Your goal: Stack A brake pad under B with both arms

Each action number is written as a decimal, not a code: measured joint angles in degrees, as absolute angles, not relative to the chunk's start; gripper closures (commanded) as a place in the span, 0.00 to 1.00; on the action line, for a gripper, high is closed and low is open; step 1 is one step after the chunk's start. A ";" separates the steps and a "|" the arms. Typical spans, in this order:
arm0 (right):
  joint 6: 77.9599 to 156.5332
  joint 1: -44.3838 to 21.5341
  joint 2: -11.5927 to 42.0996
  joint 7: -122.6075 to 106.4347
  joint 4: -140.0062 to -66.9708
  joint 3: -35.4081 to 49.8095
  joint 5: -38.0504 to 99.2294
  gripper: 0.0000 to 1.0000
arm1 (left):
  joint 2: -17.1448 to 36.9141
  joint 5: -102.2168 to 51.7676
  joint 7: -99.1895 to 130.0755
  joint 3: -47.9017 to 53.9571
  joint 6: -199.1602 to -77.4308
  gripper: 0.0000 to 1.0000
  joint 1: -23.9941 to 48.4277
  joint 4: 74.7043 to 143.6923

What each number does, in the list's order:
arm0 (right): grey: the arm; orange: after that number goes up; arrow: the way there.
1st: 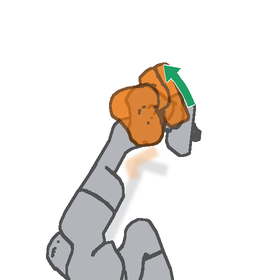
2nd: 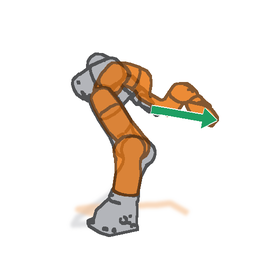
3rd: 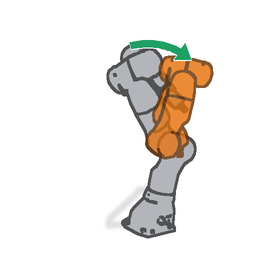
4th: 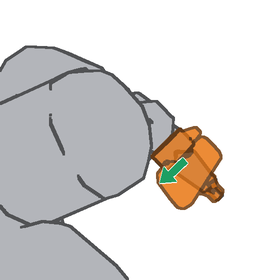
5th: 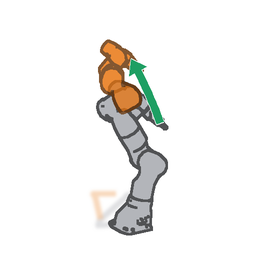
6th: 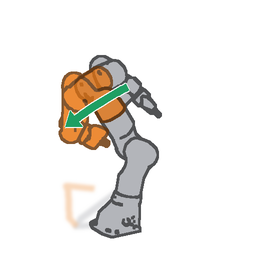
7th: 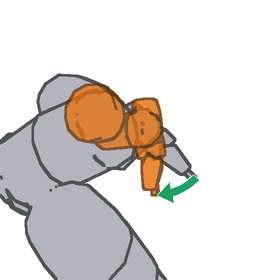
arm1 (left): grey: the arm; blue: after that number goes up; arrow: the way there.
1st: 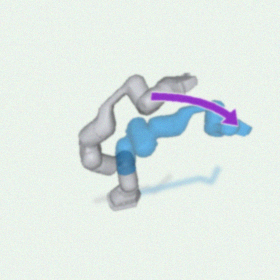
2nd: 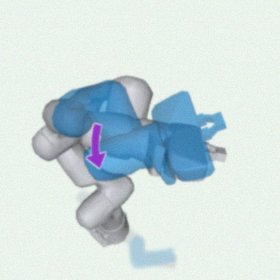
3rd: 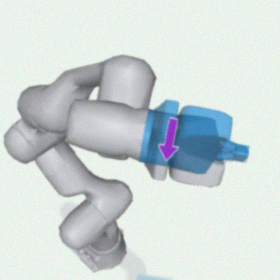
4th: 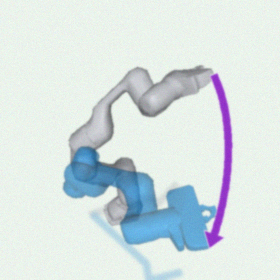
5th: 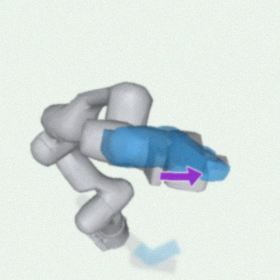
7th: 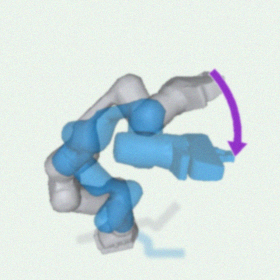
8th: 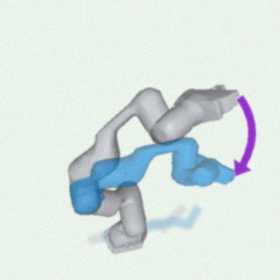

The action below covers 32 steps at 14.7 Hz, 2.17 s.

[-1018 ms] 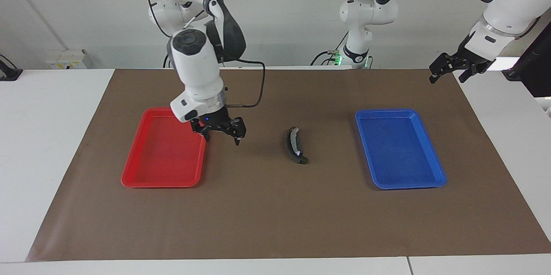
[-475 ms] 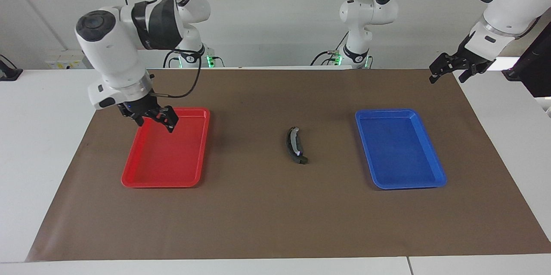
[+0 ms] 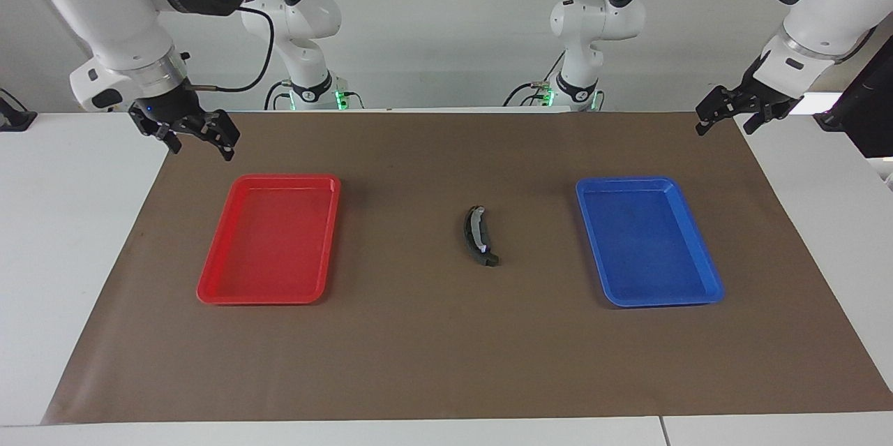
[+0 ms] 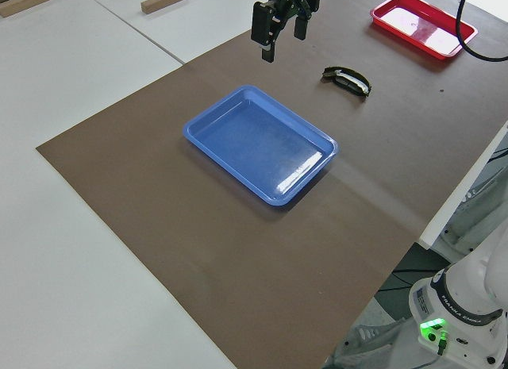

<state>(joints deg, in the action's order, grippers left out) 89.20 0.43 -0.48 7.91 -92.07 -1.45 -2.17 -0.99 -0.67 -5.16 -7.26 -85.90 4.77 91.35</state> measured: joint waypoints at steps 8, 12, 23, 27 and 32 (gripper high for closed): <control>87.45 1.34 -2.75 7.64 -94.96 0.68 -2.17 0.00 | -0.99 -0.67 -5.15 -7.26 -85.90 0.02 4.77 91.35; 87.46 0.64 -2.75 7.59 -94.96 -0.88 -2.17 0.00 | -0.99 -0.67 -5.14 -7.26 -85.90 0.02 4.77 91.35; 84.60 0.01 -2.14 5.09 -90.40 -0.83 -2.07 0.00 | -0.99 -0.67 -5.13 -7.26 -85.90 0.02 4.77 91.35; 84.45 -0.40 -1.50 4.75 -89.66 -0.82 -2.06 0.00 | -0.99 -0.67 -5.12 -7.26 -85.90 0.02 4.77 91.35; 84.42 -0.39 -1.41 1.63 -89.66 -0.85 -2.06 0.00 | -0.99 -0.67 -5.12 -7.26 -85.90 0.02 4.77 91.35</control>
<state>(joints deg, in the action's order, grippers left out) 84.42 -0.39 -1.41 1.63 -89.66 -0.85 -2.06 -0.99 -0.67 -5.12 -7.26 -85.90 4.77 91.35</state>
